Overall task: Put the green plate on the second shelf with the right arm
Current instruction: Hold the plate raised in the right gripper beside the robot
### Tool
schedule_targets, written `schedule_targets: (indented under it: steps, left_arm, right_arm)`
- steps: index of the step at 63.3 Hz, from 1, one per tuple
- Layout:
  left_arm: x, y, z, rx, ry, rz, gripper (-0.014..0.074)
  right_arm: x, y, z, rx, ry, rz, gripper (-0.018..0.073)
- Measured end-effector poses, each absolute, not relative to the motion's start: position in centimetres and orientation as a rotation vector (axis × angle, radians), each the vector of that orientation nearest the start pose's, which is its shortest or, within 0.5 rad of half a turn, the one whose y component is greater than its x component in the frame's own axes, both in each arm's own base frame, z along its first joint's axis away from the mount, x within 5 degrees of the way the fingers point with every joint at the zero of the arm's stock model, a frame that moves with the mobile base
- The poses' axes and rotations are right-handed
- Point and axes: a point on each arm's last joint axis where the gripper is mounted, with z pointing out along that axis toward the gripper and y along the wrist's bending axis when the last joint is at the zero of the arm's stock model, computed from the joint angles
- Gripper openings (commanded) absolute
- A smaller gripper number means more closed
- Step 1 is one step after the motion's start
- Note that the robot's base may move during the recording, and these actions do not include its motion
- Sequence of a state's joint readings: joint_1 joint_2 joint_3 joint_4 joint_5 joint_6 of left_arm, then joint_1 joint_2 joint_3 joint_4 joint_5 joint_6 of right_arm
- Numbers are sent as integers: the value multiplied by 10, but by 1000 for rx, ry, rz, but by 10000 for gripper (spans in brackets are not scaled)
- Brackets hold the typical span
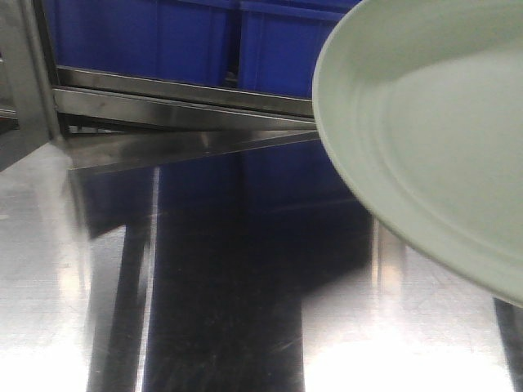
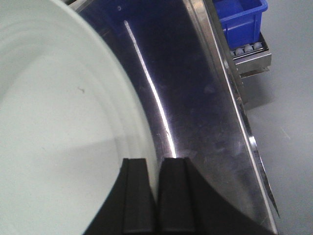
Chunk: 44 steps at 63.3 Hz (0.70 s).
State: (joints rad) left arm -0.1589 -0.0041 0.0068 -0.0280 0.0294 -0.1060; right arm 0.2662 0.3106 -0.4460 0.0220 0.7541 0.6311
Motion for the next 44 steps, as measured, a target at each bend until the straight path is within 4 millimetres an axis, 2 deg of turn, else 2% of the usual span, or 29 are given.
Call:
schedule_targets:
  steps: [44]
  left_arm:
    - [56, -9, 208, 20, 1520, -235, 130]
  right_arm:
    - [59, 17, 277, 398, 2116, 556, 53]
